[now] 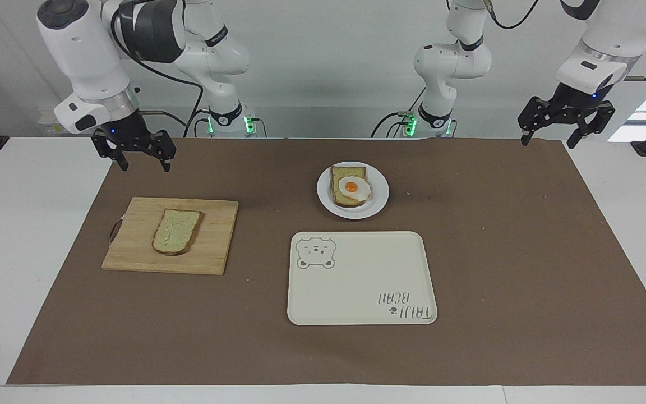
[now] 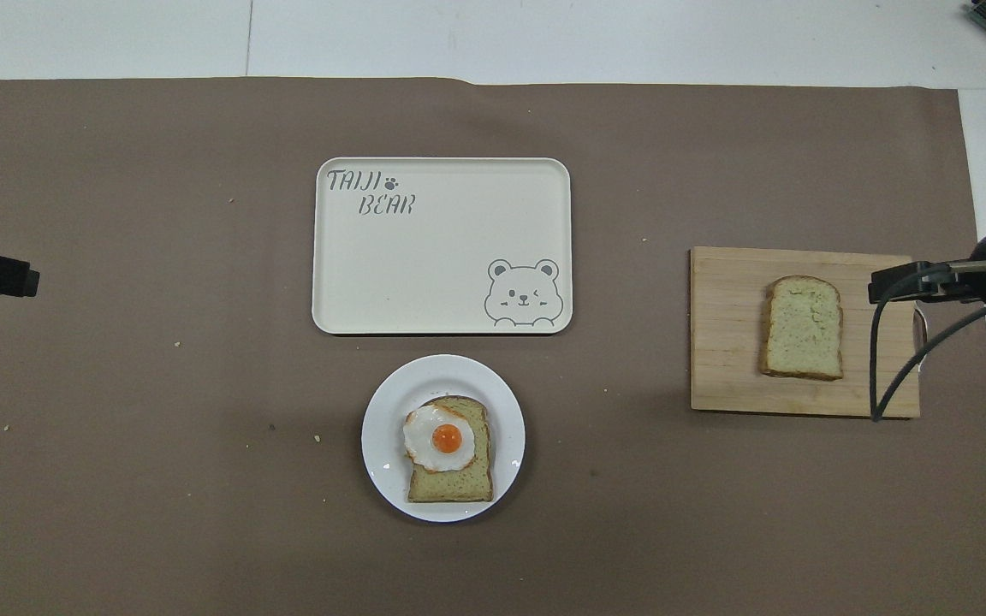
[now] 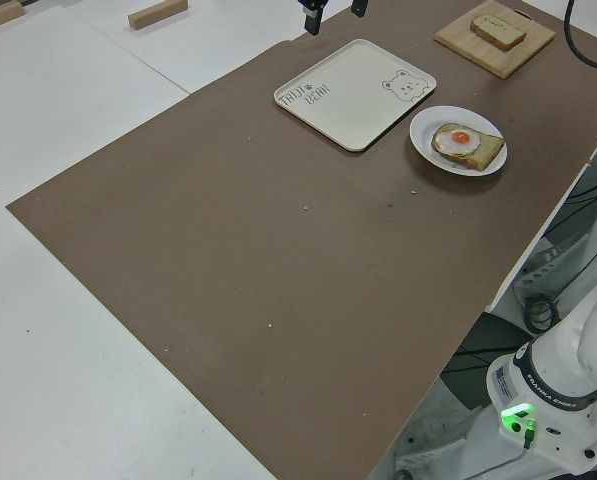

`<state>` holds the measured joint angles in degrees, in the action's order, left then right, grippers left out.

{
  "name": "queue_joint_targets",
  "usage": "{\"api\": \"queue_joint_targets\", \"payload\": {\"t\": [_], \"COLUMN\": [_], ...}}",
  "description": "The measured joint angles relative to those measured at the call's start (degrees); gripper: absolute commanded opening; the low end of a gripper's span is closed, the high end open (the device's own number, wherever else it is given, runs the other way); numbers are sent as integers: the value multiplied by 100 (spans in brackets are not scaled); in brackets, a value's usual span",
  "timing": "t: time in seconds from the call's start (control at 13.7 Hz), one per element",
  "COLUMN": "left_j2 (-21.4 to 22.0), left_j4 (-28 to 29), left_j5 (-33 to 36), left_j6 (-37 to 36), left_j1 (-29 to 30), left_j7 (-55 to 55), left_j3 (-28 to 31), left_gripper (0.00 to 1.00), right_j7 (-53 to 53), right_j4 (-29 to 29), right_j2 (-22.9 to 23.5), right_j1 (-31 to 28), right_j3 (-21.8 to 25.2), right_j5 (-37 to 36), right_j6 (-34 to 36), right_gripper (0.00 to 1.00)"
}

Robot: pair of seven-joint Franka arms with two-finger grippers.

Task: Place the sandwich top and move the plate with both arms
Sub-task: 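Reach the right gripper down over the bread slice on the board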

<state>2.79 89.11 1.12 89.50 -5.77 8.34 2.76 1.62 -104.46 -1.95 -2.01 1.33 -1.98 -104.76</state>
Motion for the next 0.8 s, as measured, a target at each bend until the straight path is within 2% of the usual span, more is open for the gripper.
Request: {"api": "queue_joint_targets", "payload": {"t": [0.44,0.8], "left_j2": [0,0], "left_j4": [194,219], "left_j5": [-100,-102], "left_j6": [0,5], "left_j1": [-2,-2], "left_j7": [0,0], "left_j3": [-1,0], "left_gripper": [100,100], "right_j7": [316,394], "right_j4": [-172,-482], "right_j2": [840,1192], "right_j1": [-238,-320], "right_j3": [6,5], "right_j5": [0,17], "right_j6": [-924,-1519], "right_gripper": [100,100]}}
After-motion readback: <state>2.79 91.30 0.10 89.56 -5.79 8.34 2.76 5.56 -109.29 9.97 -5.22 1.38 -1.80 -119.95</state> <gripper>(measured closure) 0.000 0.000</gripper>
